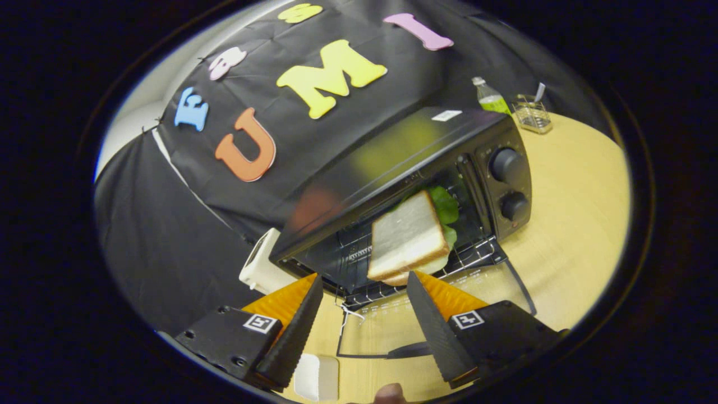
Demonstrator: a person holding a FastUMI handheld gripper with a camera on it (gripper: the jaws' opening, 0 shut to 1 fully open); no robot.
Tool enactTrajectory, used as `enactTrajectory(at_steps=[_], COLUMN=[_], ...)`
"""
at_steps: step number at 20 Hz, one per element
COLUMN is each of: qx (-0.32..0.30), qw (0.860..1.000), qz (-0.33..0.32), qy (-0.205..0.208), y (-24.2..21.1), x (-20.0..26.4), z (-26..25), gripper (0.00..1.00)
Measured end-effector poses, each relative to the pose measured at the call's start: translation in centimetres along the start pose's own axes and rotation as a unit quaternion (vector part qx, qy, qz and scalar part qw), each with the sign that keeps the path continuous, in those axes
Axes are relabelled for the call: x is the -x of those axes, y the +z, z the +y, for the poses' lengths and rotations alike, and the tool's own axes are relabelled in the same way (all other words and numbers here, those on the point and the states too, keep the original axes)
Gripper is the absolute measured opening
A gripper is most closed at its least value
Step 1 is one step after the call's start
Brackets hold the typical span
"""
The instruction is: Open the toaster oven, put the food inside, and close the toaster oven door.
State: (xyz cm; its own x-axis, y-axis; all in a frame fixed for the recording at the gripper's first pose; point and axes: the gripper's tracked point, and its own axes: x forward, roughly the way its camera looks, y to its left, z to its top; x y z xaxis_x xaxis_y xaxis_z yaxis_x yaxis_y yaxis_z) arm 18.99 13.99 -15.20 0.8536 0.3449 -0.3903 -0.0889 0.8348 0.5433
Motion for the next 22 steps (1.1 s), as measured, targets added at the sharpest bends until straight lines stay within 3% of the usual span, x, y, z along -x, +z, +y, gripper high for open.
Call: enactTrajectory(at_steps=[3,7,10,14,22], qx=[0.061,0.153,0.183,0.198,0.216], qw=[0.998,0.986,0.980,0.976,0.970], qz=[-0.024,-0.055,-0.058,-0.064,0.015], qy=[0.002,-0.026,-0.041,-0.065,-0.107], y=[-0.1,-1.8,-4.1,-6.4,-13.2], x=[3.8,8.5,10.7,11.2,7.7], z=[1.5,1.6,0.6,-1.0,-5.0], gripper=[0.98,0.98,1.00,1.00,1.00])
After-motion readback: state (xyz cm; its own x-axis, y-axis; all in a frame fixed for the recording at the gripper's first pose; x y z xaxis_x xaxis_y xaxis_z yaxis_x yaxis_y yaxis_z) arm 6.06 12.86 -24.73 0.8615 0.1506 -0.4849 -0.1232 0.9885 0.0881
